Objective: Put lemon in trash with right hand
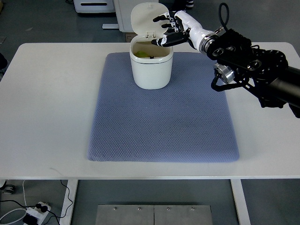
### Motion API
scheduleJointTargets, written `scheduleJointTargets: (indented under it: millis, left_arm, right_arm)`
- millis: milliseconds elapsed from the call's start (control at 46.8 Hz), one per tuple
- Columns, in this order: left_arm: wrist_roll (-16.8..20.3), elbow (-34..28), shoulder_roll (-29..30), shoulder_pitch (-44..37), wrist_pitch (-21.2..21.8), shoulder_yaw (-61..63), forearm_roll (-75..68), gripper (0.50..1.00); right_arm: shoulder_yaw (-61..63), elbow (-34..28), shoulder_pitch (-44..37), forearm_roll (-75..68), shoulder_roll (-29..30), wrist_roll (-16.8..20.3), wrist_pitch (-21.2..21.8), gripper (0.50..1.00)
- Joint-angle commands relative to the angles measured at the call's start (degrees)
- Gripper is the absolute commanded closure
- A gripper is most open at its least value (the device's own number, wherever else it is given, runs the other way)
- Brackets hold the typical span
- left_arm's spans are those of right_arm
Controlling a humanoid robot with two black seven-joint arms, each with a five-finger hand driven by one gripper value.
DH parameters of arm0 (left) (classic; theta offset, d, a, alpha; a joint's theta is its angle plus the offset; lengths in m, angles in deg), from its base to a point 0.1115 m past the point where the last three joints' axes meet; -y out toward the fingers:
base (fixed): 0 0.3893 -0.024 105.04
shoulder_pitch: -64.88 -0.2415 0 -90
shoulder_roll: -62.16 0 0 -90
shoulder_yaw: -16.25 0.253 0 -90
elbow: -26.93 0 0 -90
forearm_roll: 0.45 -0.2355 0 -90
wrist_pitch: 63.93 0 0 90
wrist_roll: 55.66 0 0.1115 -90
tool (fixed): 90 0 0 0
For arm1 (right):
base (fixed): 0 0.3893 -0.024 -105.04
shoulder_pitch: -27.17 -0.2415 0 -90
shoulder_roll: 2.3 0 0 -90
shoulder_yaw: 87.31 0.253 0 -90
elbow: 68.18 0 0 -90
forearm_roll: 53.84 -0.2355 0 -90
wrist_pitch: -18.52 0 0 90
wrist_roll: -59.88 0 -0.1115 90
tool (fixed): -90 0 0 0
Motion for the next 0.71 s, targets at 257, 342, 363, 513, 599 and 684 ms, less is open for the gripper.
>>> scheduleJointTargets:
  millis: [257,342,363,513,599,684]
  left_arm:
    - [0.0,0.0,0.0,0.0,0.0,-0.1,0.0,0.5]
    - [0.0,0.0,0.0,0.0,0.0,0.0,0.0,0.5]
    - [0.0,0.0,0.0,0.0,0.0,0.0,0.0,0.5]
    - [0.0,0.0,0.0,0.0,0.0,0.0,0.0,0.5]
    - [0.0,0.0,0.0,0.0,0.0,0.0,0.0,0.5]
    - [0.0,0.0,0.0,0.0,0.0,0.0,0.0,0.5]
  right_arm:
    - [0.3,-10.0,-0.3,0.0,-7.7,-0.3,-0.1,0.513]
    - [0.4,-15.0,-0.4,0.0,-11.2,-0.6,-0.3,0.511]
    - [0.4,-16.0,-0.4,0.0,-12.1,-0.6,-0.3,0.511]
    - [0.6,-22.6,-0.8,0.0,-17.7,-0.9,-0.4,0.509]
    - [1.3,-26.1,-0.8,0.0,-21.1,-1.1,-0.3,0.505]
    - [2.4,-28.6,-0.6,0.0,-24.2,-1.2,-0.3,0.5]
